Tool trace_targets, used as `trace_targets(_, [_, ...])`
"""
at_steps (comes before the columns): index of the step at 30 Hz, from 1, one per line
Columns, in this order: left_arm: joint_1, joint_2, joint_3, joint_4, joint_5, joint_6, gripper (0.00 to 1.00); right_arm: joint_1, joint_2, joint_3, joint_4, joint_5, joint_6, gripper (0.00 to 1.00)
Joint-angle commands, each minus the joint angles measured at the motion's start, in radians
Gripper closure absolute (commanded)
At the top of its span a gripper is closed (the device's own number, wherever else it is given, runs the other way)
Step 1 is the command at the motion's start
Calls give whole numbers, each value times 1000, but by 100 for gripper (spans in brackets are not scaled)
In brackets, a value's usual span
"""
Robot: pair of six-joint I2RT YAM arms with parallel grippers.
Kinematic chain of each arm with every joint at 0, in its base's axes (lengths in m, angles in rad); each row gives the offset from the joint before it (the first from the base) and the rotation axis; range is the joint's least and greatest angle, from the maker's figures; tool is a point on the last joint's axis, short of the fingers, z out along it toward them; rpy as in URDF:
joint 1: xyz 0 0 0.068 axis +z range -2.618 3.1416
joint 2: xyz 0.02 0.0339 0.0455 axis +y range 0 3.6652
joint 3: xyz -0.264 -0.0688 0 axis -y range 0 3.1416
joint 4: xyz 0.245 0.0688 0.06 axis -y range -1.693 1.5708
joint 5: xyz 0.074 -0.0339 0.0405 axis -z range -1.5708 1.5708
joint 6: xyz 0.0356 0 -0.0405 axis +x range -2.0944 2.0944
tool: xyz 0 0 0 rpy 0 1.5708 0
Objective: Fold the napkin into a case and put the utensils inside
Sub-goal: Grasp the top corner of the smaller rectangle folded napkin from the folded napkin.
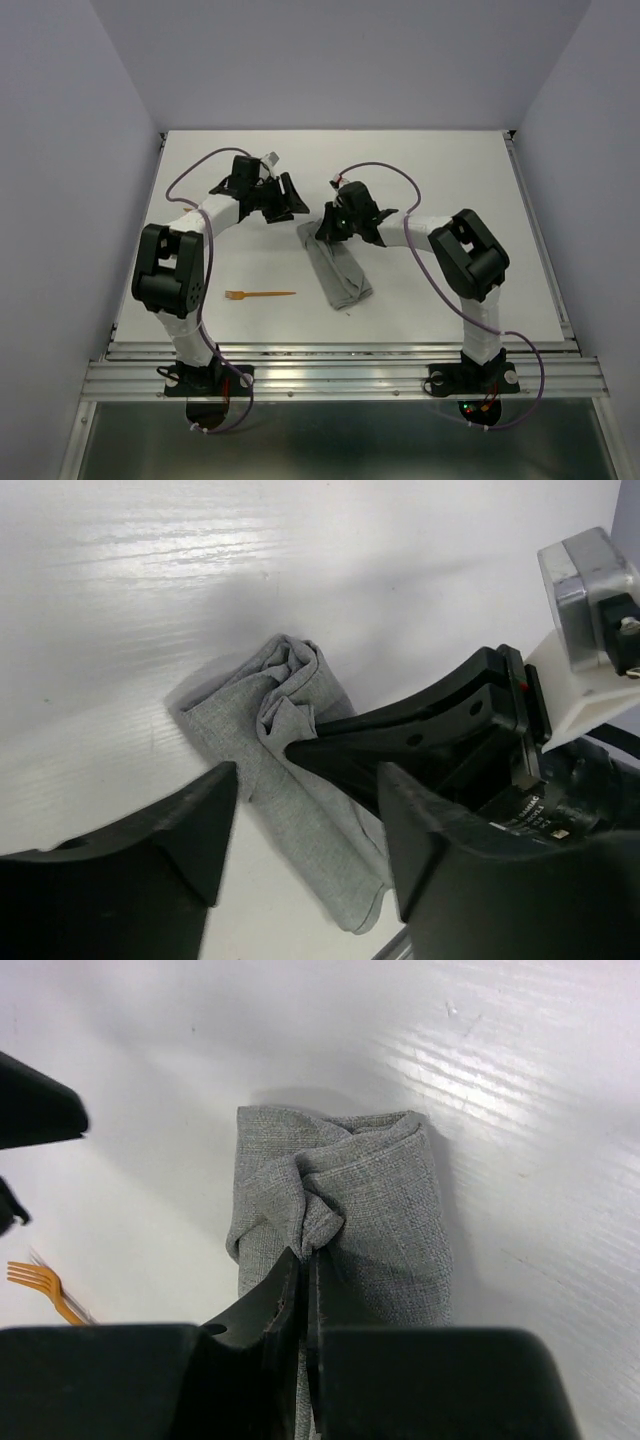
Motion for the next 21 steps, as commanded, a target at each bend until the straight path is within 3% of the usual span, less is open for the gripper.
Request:
trace_targets(1, [0, -111, -78, -8, -59, 53, 45, 2, -74, -31, 16, -6, 3, 99])
trace_targets(6, [-59, -208, -147, -20, -196, 72, 72, 2, -109, -77, 13, -22, 6, 99])
trace_targets(9, [-131, -243, -161, -34, -287, 83, 79, 2, -134, -94, 5, -22, 12, 99])
trace_targets(11, [-175, -260, -173, -34, -352, 87, 79, 2, -155, -109, -4, -13, 20, 99])
trace_targets(15, [-224, -268, -166, -21, -426, 112, 63, 2, -181, -129, -13, -10, 32, 99])
trace_targets(18, [-249, -240, -149, -13, -447, 142, 60, 2, -194, -146, -12, 4, 46, 99])
trace_targets(20, [-272, -205, -124, -20, -461, 176, 74, 2, -201, -150, -12, 4, 57, 99])
trace_targets(21, [-281, -197, -112, -28, -486, 176, 75, 2, -203, -155, -10, 4, 61, 99])
